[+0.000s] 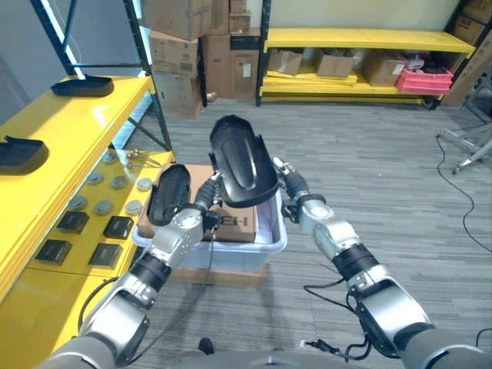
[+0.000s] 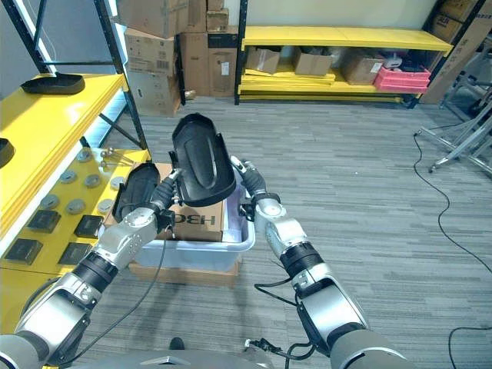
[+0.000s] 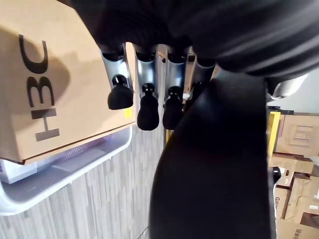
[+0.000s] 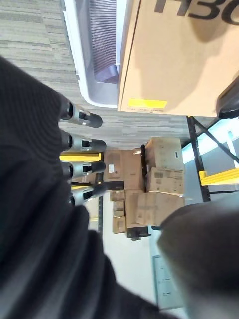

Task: Move parts from the plastic box to the shelf.

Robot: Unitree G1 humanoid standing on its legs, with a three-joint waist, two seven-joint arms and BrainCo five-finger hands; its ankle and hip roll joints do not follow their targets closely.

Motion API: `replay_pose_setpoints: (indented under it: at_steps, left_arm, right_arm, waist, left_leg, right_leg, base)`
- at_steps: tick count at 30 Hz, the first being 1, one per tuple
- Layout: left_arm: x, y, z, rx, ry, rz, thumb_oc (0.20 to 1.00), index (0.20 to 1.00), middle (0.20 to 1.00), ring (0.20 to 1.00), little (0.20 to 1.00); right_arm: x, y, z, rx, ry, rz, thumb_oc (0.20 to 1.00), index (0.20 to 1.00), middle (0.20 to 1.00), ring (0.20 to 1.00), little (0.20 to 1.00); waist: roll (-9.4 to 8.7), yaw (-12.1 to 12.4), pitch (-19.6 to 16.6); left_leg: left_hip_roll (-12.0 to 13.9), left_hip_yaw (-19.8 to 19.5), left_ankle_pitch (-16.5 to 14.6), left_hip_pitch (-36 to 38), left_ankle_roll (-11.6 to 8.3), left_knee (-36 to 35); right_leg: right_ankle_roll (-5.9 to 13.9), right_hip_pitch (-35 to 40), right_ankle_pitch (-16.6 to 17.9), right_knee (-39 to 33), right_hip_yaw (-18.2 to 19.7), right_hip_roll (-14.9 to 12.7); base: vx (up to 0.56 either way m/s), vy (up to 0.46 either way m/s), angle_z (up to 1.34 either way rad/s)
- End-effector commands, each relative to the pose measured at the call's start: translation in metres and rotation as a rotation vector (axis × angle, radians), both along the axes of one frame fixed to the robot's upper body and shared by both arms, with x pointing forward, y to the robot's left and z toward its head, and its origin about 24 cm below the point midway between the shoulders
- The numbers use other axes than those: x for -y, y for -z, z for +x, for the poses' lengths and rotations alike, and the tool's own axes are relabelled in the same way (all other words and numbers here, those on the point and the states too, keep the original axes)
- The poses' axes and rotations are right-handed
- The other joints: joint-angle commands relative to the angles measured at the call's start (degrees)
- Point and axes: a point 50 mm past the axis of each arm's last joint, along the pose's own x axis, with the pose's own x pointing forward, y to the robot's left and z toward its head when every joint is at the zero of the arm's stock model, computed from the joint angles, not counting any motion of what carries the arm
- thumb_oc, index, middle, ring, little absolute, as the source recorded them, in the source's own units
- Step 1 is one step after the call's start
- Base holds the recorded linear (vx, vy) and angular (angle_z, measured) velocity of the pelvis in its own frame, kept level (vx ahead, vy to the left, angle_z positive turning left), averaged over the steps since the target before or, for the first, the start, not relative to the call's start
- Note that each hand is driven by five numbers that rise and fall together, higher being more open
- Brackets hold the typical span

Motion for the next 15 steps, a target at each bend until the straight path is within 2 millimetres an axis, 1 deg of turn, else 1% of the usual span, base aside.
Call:
replay_pose_setpoints:
  at_steps: [1, 2, 3, 4, 6, 7, 8, 10, 11, 12, 13, 14, 15]
  left_arm:
    - [0.001, -0.074, 0.031, 0.337, -0.057, -0.031, 0.200, 0.200, 0.200, 0.200, 0.200]
    - [-0.009, -0.073, 0.031, 0.346, -0.084, -0.016, 0.200, 0.200, 0.200, 0.200, 0.200]
    - [-0.010, -0.072, 0.031, 0.346, -0.086, -0.015, 0.200, 0.200, 0.200, 0.200, 0.200]
    - [-0.015, -0.071, 0.030, 0.348, -0.103, -0.010, 0.200, 0.200, 0.200, 0.200, 0.200]
    - [-0.040, -0.068, 0.029, 0.365, -0.170, 0.008, 0.200, 0.200, 0.200, 0.200, 0.200]
    - [-0.044, -0.068, 0.028, 0.370, -0.184, 0.012, 0.200, 0.200, 0.200, 0.200, 0.200]
    - [-0.056, -0.066, 0.026, 0.379, -0.220, 0.017, 0.200, 0.200, 0.200, 0.200, 0.200]
    - [-0.068, -0.065, 0.024, 0.400, -0.263, 0.031, 0.200, 0.200, 0.200, 0.200, 0.200]
    - [-0.077, -0.065, 0.021, 0.419, -0.288, 0.045, 0.200, 0.200, 0.200, 0.200, 0.200]
    - [-0.086, -0.065, 0.018, 0.436, -0.313, 0.055, 0.200, 0.200, 0.200, 0.200, 0.200]
    - [-0.092, -0.065, 0.015, 0.447, -0.333, 0.063, 0.200, 0.200, 0.200, 0.200, 0.200]
    - [-0.106, -0.065, 0.009, 0.473, -0.382, 0.067, 0.200, 0.200, 0.200, 0.200, 0.200]
    - [-0.111, -0.066, 0.007, 0.483, -0.399, 0.063, 0.200, 0.200, 0.200, 0.200, 0.200]
  right_arm:
    - [0.029, -0.005, -0.002, 0.069, 0.122, 0.049, 1.000, 1.000, 1.000, 1.000, 1.000]
    - [0.043, -0.004, -0.007, 0.076, 0.163, 0.047, 1.000, 1.000, 1.000, 1.000, 1.000]
    - [0.044, -0.003, -0.007, 0.076, 0.167, 0.047, 1.000, 1.000, 1.000, 1.000, 1.000]
    - [0.050, -0.003, -0.010, 0.076, 0.196, 0.048, 1.000, 1.000, 1.000, 1.000, 1.000]
    - [0.084, 0.007, -0.024, 0.058, 0.302, 0.064, 1.000, 1.000, 1.000, 1.000, 1.000]
    - [0.090, 0.010, -0.027, 0.052, 0.319, 0.063, 1.000, 1.000, 1.000, 1.000, 1.000]
    - [0.106, 0.018, -0.037, 0.030, 0.360, 0.049, 1.000, 1.000, 1.000, 1.000, 1.000]
    - [0.120, 0.029, -0.049, -0.009, 0.405, 0.048, 1.000, 1.000, 1.000, 1.000, 1.000]
    - [0.130, 0.038, -0.058, -0.041, 0.439, 0.038, 1.000, 1.000, 1.000, 1.000, 1.000]
    - [0.139, 0.047, -0.068, -0.071, 0.468, 0.028, 1.000, 1.000, 1.000, 1.000, 1.000]
    - [0.143, 0.055, -0.076, -0.097, 0.491, 0.040, 1.000, 1.000, 1.000, 1.000, 1.000]
    - [0.154, 0.073, -0.095, -0.166, 0.540, 0.039, 1.000, 1.000, 1.000, 1.000, 1.000]
    - [0.157, 0.079, -0.101, -0.191, 0.553, 0.034, 1.000, 1.000, 1.000, 1.000, 1.000]
  waist:
    - [-0.54, 1.74, -2.50]
    - [-0.52, 1.44, -2.55]
    - [-0.52, 1.44, -2.60]
    - [-0.52, 1.33, -2.65]
    - [-0.47, 0.76, -2.65]
    - [-0.54, 0.70, -2.63]
    - [-0.55, 0.50, -2.65]
    - [-0.53, 0.33, -2.59]
    - [-0.53, 0.30, -2.59]
    - [-0.53, 0.33, -2.61]
    - [-0.51, 0.32, -2.56]
    - [-0.51, 0.36, -2.59]
    - [-0.50, 0.41, -2.62]
  left_leg:
    - [-0.92, -2.59, -5.99, 1.96, -0.19, 0.03]
    - [-0.89, -2.41, -6.01, 1.91, -0.20, 0.02]
    - [-0.89, -2.38, -6.02, 1.91, -0.20, 0.02]
    - [-0.87, -2.30, -6.02, 1.89, -0.19, 0.01]
    - [-0.78, -1.83, -6.13, 1.72, -0.06, 0.04]
    - [-0.84, -1.71, -5.76, 1.37, -0.02, 0.14]
    - [-0.80, -1.55, -5.80, 1.24, 0.00, 0.16]
    - [-0.80, -1.36, -5.84, 1.25, 0.06, 0.14]
    - [-0.80, -1.28, -5.90, 1.18, 0.08, 0.16]
    - [-0.83, -1.28, -5.90, 1.09, 0.12, 0.16]
    - [-0.84, -1.26, -5.90, 1.11, 0.15, 0.10]
    - [-0.94, -1.31, -5.97, 1.03, 0.11, 0.06]
    - [-0.98, -1.34, -5.99, 1.00, 0.14, 0.03]
  right_leg:
    - [1.40, -3.06, 0.87, 0.31, -2.33, -0.65]
    - [1.48, -3.16, 0.84, 0.33, -2.28, -0.68]
    - [1.49, -3.18, 0.84, 0.33, -2.27, -0.68]
    - [1.52, -3.22, 0.83, 0.34, -2.24, -0.69]
    - [1.66, -3.60, 0.77, 0.51, -2.20, -0.83]
    - [1.61, -3.95, 1.08, 0.60, -2.16, -0.93]
    - [1.68, -4.12, 1.03, 0.67, -2.14, -0.95]
    - [1.73, -4.17, 1.05, 0.67, -2.17, -1.02]
    - [1.75, -4.26, 1.01, 0.71, -2.15, -1.07]
    - [1.76, -4.33, 1.01, 0.71, -2.18, -1.10]
    - [1.76, -4.35, 1.03, 0.75, -2.20, -1.13]
    - [1.81, -4.38, 0.95, 0.79, -2.26, -1.21]
    - [1.81, -4.39, 0.95, 0.80, -2.33, -1.26]
  base:
    - [0.00, 0.000, 0.00]
    - [0.00, 0.000, 0.00]
    - [0.00, 0.000, 0.00]
    - [0.00, 0.000, 0.00]
    - [-0.02, 0.002, -0.02]
    - [-0.05, 0.005, -0.04]
    - [-0.05, 0.004, -0.05]
    - [-0.02, 0.003, -0.06]
    - [-0.02, 0.002, -0.14]
    - [-0.01, 0.004, -0.16]
    - [-0.01, 0.009, -0.12]
    - [-0.01, 0.010, -0.04]
    - [0.00, 0.000, 0.00]
